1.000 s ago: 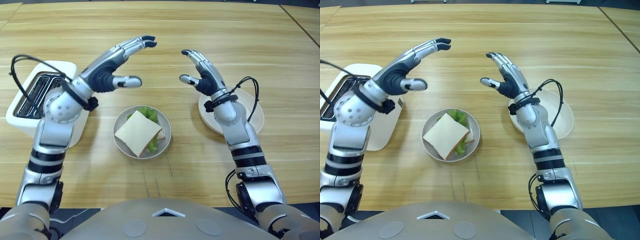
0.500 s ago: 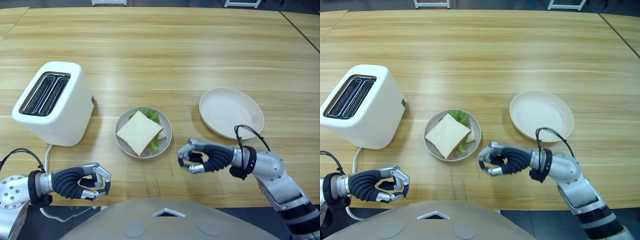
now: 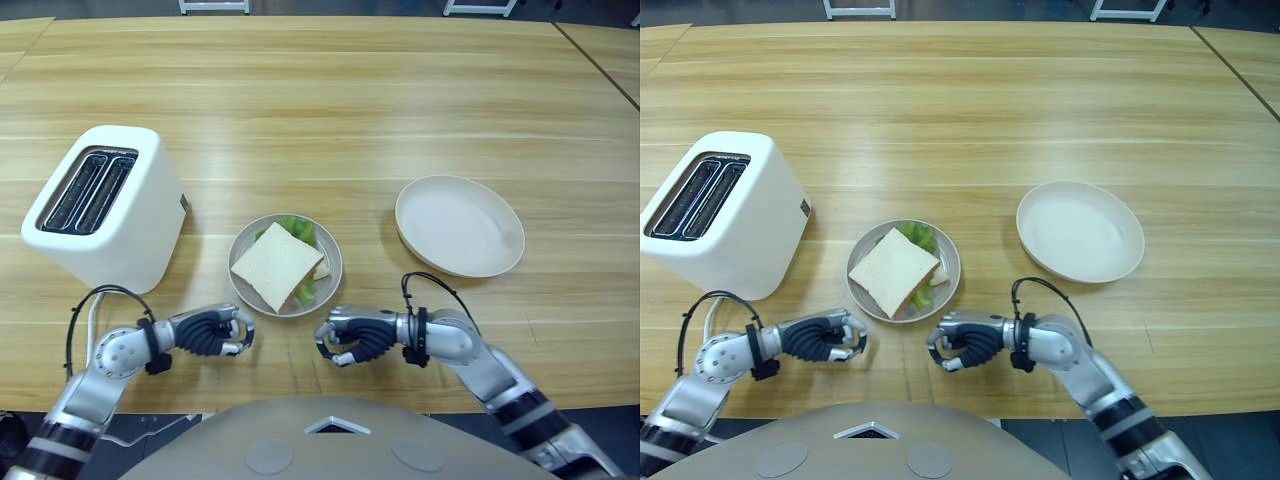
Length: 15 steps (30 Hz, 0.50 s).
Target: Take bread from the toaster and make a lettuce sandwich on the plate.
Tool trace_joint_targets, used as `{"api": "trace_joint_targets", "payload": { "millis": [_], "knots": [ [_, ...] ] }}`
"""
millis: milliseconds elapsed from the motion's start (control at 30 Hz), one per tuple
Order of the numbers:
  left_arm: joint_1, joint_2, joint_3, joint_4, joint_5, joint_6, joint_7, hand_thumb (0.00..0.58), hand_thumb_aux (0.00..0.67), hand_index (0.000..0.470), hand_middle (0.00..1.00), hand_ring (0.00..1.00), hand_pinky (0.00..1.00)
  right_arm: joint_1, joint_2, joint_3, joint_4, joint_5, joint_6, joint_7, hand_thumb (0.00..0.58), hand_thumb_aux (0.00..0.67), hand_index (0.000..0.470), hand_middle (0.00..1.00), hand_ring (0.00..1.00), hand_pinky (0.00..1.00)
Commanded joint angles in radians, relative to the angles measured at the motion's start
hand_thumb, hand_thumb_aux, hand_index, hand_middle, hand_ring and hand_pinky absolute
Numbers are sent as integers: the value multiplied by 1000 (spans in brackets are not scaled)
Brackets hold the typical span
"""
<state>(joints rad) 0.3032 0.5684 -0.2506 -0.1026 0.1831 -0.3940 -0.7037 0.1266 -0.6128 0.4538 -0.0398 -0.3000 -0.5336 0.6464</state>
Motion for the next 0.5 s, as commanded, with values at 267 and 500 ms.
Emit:
{"api": "trace_joint_targets", "payload": {
  "millis": [267,500],
  "knots": [
    [-301,-142,-47,332,311,121,392,580,670,470,1000,1000,1000,-325,243,105,394,-625,207,-662,580,670,470,1000,1000,1000],
    [-443,-192,-28,400,350,122,573,580,670,470,1000,1000,1000,-524,342,117,573,-727,342,-931,580,670,470,1000,1000,1000]
  ]
}}
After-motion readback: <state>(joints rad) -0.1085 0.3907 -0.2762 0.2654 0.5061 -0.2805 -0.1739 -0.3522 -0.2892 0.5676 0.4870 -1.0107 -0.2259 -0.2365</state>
